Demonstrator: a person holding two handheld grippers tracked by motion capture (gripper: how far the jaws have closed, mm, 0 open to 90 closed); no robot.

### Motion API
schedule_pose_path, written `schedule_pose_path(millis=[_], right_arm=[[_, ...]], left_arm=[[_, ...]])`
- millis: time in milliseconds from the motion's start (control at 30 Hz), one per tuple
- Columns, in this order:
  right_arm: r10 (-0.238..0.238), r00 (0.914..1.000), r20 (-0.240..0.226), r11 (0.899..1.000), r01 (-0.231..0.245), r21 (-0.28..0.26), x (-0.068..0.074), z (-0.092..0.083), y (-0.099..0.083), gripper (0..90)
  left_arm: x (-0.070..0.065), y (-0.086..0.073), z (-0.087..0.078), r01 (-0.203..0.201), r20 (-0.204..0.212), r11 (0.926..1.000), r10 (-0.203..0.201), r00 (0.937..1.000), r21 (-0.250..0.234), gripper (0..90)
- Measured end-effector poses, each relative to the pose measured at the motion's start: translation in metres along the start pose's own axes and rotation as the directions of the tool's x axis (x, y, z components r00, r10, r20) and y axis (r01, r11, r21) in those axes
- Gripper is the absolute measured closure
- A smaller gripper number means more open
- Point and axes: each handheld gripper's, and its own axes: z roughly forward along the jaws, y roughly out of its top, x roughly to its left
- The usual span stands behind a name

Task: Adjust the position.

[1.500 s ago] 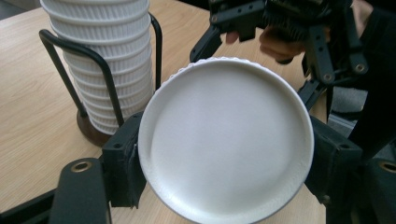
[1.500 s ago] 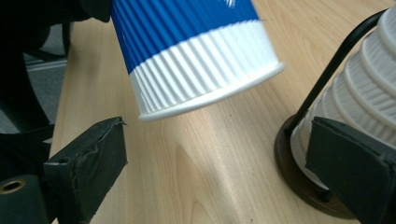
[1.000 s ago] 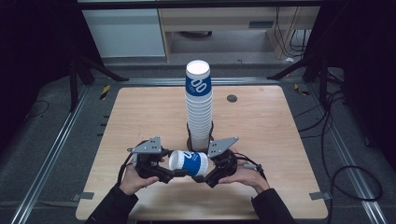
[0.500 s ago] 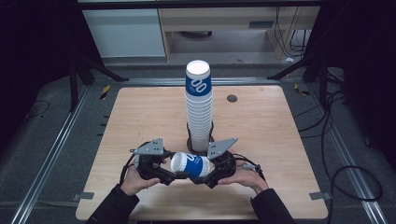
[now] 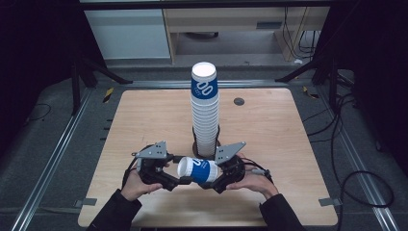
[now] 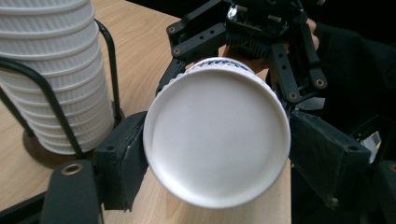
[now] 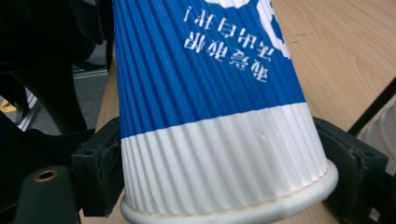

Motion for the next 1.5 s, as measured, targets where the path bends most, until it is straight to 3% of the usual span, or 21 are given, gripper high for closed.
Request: schedule_pose_path(millis=[167, 433, 500, 533, 633, 967, 1200, 1300, 1433, 1467, 1500], right_arm=[[-0.01, 0.9996, 0.025, 1.0, 0.01, 0.023, -0.001, -0.002, -0.001, 15.5], [-0.049, 0.9984, 0.028, 0.995, 0.046, 0.092, 0.002, 0.006, -0.002, 15.4], [-0.066, 0.9976, 0.022, 0.99, 0.063, 0.124, 0.005, 0.012, -0.003, 15.3], [-0.066, 0.9976, 0.022, 0.99, 0.063, 0.124, 0.005, 0.012, -0.003, 15.3], [-0.082, 0.9966, 0.01, 0.986, 0.08, 0.149, 0.007, 0.018, -0.003, 15.3], [-0.109, 0.994, -0.011, 0.976, 0.109, 0.19, 0.011, 0.026, -0.004, 15.0], [-0.088, 0.996, -0.014, 0.981, 0.089, 0.174, 0.01, 0.025, -0.004, 9.7], [-0.071, 0.9975, 0.0, 0.988, 0.07, 0.14, 0.008, 0.018, -0.002, 7.7], [-0.047, 0.9985, 0.028, 0.995, 0.044, 0.091, 0.004, 0.004, 0.001, 7.0], [-0.035, 0.9989, 0.031, 0.997, 0.033, 0.071, 0.003, 0.0, 0.001, 7.1], [-0.025, 0.999, 0.036, 0.998, 0.023, 0.054, 0.002, -0.003, 0.002, 7.1]], left_arm=[[0.001, -0.001, 0.001, -0.012, -0.011, 0.9973, 0.013, 0.9999, 0.073, 19.5], [0.003, -0.005, 0.01, -0.01, -0.01, 0.9839, 0.012, 0.9999, 0.178, 17.8], [0.002, -0.007, 0.016, -0.02, 0.002, 0.975, 0.02, 0.9998, 0.222, 17.9], [0.002, -0.007, 0.016, -0.02, 0.002, 0.975, 0.02, 0.9998, 0.222, 17.9], [0.001, -0.009, 0.023, -0.029, 0.007, 0.9612, 0.028, 0.9996, 0.274, 18.0], [-0.001, -0.012, 0.031, -0.049, 0.021, 0.9441, 0.044, 0.9988, 0.326, 24.7], [0.0, -0.013, 0.029, -0.057, 0.023, 0.9478, 0.053, 0.9983, 0.314, 25.2], [0.002, -0.012, 0.024, -0.05, 0.021, 0.9567, 0.046, 0.9987, 0.287, 25.2], [0.008, -0.012, 0.013, -0.023, -0.008, 0.9739, 0.025, 0.9997, 0.226, 25.2], [0.008, -0.012, 0.013, -0.023, -0.008, 0.9739, 0.025, 0.9997, 0.226, 25.1], [0.011, -0.011, 0.007, -0.014, -0.024, 0.9828, 0.019, 0.9995, 0.184, 25.1]])
